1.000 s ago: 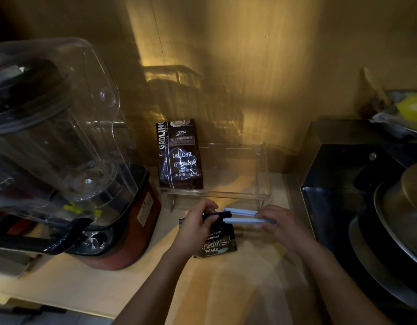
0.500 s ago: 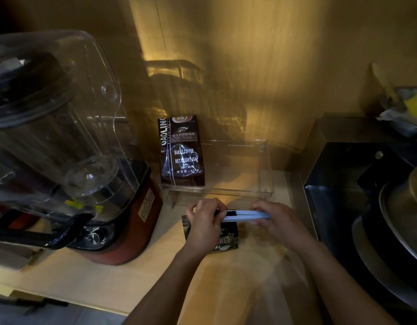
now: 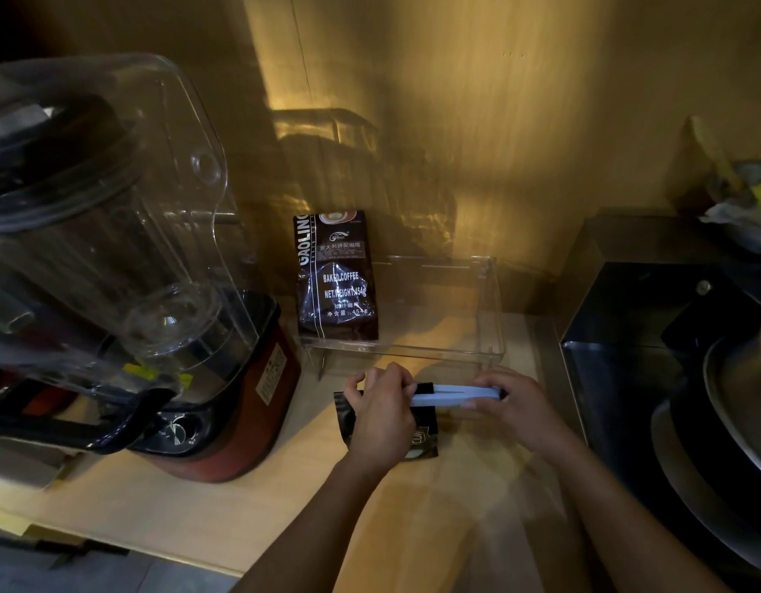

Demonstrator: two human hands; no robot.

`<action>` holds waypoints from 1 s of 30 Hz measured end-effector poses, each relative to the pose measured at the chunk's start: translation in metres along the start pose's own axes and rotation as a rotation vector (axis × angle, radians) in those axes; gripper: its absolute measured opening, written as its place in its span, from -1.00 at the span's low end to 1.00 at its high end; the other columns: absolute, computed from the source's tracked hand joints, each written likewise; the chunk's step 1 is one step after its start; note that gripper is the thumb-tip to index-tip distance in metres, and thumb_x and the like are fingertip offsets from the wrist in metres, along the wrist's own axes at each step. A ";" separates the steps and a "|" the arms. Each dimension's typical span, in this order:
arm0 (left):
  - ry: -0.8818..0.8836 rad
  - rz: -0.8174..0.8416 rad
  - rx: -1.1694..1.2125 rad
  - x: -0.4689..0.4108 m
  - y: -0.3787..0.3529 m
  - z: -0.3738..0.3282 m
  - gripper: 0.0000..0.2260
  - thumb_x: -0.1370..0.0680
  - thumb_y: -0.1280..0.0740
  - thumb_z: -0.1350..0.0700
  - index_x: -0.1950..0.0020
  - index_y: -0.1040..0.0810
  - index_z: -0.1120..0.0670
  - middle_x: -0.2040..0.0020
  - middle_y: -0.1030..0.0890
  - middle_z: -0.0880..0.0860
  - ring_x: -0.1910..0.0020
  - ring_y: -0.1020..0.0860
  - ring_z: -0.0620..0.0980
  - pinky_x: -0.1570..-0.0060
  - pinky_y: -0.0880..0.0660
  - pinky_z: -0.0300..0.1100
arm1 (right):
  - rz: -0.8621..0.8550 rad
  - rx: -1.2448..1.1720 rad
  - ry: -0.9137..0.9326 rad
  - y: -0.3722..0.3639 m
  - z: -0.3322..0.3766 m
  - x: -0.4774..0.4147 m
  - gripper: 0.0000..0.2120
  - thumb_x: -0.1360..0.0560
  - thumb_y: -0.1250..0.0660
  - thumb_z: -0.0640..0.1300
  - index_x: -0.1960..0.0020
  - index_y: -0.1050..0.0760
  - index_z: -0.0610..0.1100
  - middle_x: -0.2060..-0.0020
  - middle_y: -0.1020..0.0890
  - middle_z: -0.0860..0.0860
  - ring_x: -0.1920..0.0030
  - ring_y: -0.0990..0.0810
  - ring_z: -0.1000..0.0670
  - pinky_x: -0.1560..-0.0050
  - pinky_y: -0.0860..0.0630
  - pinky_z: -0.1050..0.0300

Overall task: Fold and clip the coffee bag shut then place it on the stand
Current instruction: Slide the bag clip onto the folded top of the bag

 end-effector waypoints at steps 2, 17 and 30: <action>-0.018 0.004 -0.024 0.000 0.001 -0.005 -0.81 -0.54 -0.13 0.24 0.18 -0.33 -0.03 0.15 -0.41 -0.07 0.06 -0.22 -0.15 -0.30 -0.05 -0.03 | -0.014 -0.064 -0.018 0.002 -0.006 0.002 -0.88 -0.36 -0.40 -0.17 0.20 -0.54 0.04 0.16 -0.55 0.04 0.14 -0.53 0.04 0.15 -0.51 0.15; -0.009 -0.009 -0.075 0.002 0.004 -0.012 -0.82 -0.54 -0.10 0.26 0.19 -0.31 0.00 0.16 -0.39 -0.05 0.08 -0.24 -0.11 -0.33 -0.02 0.01 | -0.068 -0.142 0.058 -0.039 0.025 -0.004 -0.86 -0.32 -0.42 -0.21 0.24 -0.52 0.01 0.23 -0.52 0.08 0.17 -0.48 0.09 0.19 -0.40 0.21; -0.050 -0.006 -0.067 -0.005 0.010 -0.017 -0.83 -0.48 -0.23 0.26 0.26 -0.41 0.03 0.21 -0.44 -0.13 0.07 -0.30 -0.14 -0.18 -0.03 -0.15 | -0.172 -0.329 -0.006 -0.030 0.008 -0.003 -0.75 -0.24 -0.47 -0.34 0.25 -0.58 0.00 0.14 -0.59 -0.07 0.11 -0.54 0.09 0.18 -0.42 0.49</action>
Point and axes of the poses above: each hand's wrist, its own x-axis away from the middle knuckle, its own y-axis out of the back of the hand, z = x × y, the point moved 10 cm from there along -x, towards the middle knuckle
